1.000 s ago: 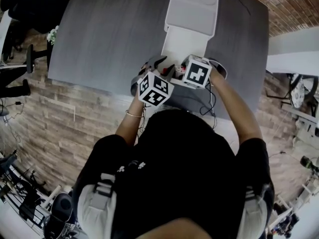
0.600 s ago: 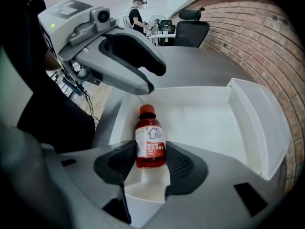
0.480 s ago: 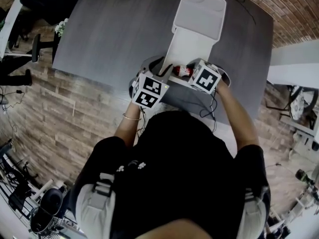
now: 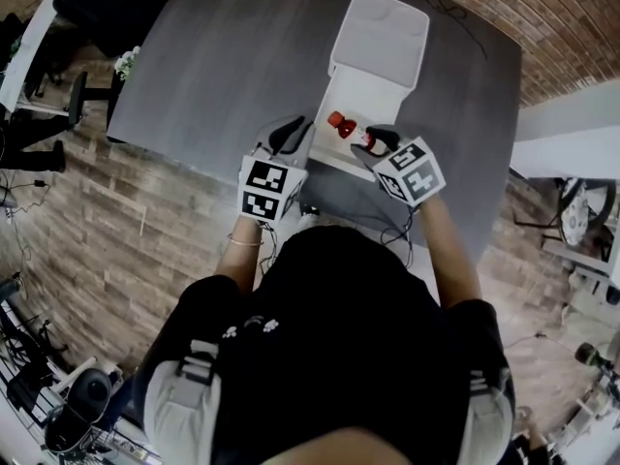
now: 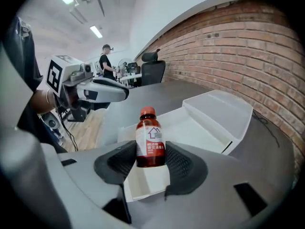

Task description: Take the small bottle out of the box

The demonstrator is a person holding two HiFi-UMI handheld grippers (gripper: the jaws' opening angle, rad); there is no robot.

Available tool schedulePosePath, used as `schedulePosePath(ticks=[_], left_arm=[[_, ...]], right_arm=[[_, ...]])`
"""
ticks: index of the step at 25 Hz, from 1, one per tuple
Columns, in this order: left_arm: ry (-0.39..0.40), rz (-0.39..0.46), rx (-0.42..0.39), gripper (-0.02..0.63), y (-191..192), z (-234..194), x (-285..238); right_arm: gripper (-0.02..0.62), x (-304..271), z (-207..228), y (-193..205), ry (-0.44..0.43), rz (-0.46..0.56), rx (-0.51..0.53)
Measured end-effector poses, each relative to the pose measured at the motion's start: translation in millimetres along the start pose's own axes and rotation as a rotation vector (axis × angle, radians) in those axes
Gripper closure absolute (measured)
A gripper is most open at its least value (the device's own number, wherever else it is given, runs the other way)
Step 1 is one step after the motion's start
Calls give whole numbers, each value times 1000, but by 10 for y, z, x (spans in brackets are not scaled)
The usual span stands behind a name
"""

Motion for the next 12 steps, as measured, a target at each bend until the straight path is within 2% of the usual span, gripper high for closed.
schedulePosePath(ticks=[7,12], left_arm=[[34,96,46,597,-230,280,122],[59,136,10,598,-384,607,192]], right_arm=[[402,452,-43,6,130,205,-134],[402,886,-58,36,227,332,-167]])
Point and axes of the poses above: the fingertips, and each gripper's own axes: x backward along the fingers, z to its right, y out of its underside, the point moved 6 cm from there along x, backward along the fingers, and after that the axes turned 6 degrees about x, right-handed, at the moved point
